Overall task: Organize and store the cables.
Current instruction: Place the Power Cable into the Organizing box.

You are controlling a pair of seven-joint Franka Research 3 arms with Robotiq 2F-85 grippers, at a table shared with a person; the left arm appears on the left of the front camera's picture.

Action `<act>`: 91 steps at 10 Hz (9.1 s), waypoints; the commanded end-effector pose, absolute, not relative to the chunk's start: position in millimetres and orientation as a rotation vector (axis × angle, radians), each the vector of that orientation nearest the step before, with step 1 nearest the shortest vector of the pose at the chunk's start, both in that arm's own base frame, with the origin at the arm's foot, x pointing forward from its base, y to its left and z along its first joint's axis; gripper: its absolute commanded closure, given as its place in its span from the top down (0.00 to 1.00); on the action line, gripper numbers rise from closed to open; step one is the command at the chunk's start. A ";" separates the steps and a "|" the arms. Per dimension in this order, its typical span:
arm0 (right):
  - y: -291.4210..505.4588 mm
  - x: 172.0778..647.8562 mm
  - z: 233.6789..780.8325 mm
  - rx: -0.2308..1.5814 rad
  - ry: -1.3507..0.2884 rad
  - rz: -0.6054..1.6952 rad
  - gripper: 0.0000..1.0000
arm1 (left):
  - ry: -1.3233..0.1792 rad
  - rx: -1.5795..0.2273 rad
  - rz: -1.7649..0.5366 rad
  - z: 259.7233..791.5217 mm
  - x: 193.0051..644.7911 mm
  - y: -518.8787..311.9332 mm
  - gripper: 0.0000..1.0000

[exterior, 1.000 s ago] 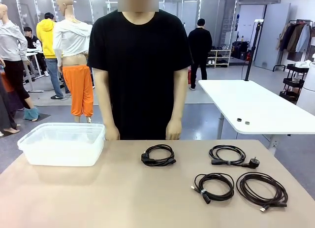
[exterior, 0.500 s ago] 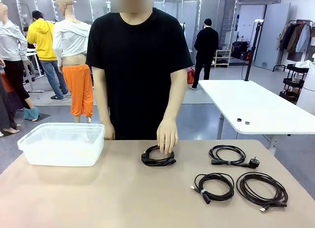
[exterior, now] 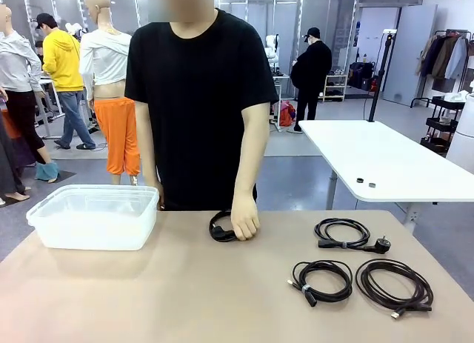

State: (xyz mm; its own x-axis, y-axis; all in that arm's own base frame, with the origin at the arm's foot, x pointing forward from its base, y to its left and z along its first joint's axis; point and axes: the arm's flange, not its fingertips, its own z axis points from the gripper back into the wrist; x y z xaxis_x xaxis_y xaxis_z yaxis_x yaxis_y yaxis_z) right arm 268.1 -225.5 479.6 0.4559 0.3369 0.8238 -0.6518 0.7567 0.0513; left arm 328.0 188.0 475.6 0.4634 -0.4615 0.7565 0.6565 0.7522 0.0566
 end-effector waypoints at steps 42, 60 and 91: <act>-12.2 563.6 460.7 -0.062 -0.316 1.046 1.00 | -0.845 -0.261 -0.707 473.3 326.8 191.2 1.00; 32.6 601.4 360.0 -0.076 -0.167 1.387 1.00 | -0.845 -0.261 -0.707 473.3 326.8 191.2 1.00; 210.7 571.0 437.1 -0.094 -0.090 1.562 0.08 | -0.845 -0.261 -0.707 473.3 326.8 191.2 1.00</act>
